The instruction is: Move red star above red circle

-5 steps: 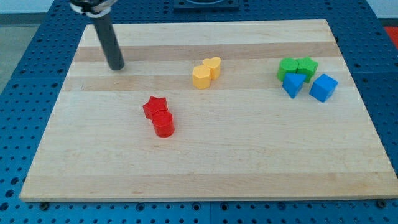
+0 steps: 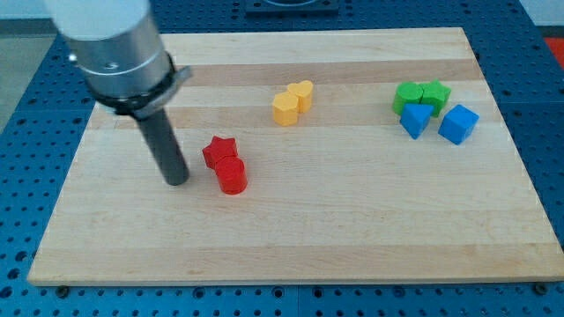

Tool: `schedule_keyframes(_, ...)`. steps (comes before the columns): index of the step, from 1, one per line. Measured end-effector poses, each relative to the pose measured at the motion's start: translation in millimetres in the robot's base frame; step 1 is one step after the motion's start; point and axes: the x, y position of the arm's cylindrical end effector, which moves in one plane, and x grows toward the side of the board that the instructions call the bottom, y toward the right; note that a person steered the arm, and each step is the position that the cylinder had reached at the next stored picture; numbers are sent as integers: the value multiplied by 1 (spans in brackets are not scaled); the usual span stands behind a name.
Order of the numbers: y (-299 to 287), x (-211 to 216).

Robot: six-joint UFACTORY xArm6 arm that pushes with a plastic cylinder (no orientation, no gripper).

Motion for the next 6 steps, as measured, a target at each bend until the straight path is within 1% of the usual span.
schedule_keyframes(1,35,0)
schedule_keyframes(2,43,-1)
schedule_keyframes(4,-4,-2)
schedule_keyframes(5,5,-8)
schedule_keyframes(6,29,-16)
